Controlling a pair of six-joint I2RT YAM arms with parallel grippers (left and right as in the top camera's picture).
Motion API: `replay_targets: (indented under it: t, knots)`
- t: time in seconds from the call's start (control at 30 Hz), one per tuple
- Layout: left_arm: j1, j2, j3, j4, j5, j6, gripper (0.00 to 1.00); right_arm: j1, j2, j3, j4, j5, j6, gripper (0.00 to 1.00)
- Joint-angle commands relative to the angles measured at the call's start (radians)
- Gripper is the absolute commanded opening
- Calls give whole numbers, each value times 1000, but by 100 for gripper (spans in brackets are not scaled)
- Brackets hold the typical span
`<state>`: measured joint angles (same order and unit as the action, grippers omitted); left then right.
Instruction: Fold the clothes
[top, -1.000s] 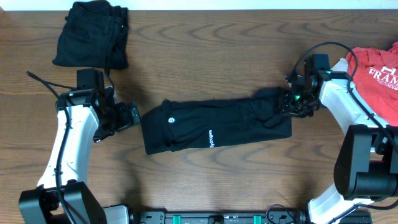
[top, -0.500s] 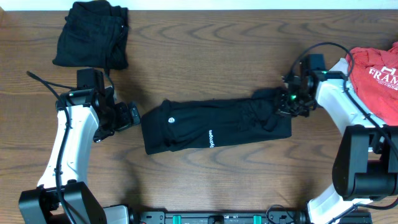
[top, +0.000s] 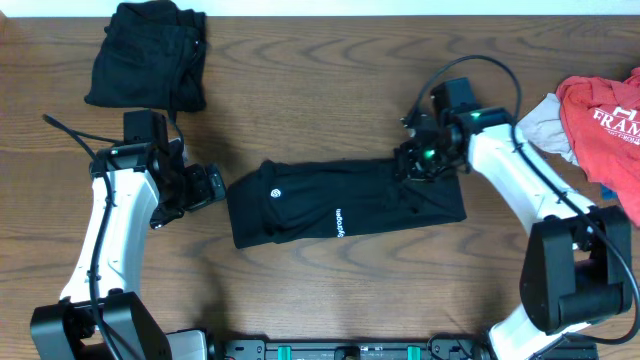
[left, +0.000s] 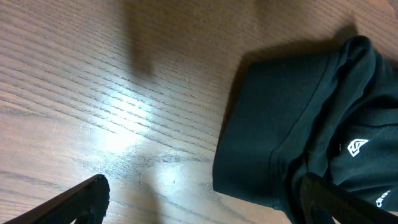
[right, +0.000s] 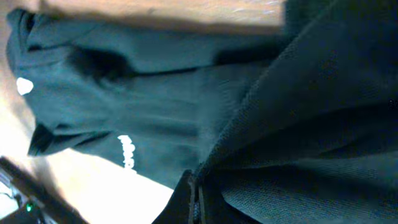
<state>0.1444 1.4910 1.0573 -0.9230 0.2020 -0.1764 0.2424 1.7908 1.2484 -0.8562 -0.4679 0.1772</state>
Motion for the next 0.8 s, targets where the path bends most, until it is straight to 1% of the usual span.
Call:
replay_targets:
  t: [0.0, 0.13, 0.17, 0.23, 0.27, 0.33, 0.37, 0.53, 0.63, 0.77]
  knots:
    - [6, -4, 24, -4, -12, -1, 98, 34, -20, 16, -1, -29, 34, 1]
    - [6, -4, 24, -4, -11, -1, 98, 47, -19, 16, -18, 12, 60, 2]
    - [6, -4, 24, -4, -12, -1, 98, 47, -19, 16, -29, 30, 62, 6]
    - [6, -4, 24, -4, -12, -1, 98, 47, -19, 13, -50, 70, 62, 24]
    - [6, -4, 24, -4, -11, -1, 98, 47, -19, 11, -56, 82, 61, 30]
    - [6, -4, 24, -4, -12, -1, 98, 47, -19, 9, -64, 94, 60, 36]
    - [6, -4, 24, -4, -11, -1, 98, 47, -19, 8, -63, 94, 53, 38]
    - [6, -4, 24, -4, -12, -1, 98, 47, -19, 8, -46, 92, 45, 36]
    - [6, -4, 24, -3, -11, -1, 98, 47, -19, 8, 5, -22, -4, 35]
    - [6, -4, 24, -3, -11, -1, 98, 50, -19, 8, 51, -166, -6, 31]
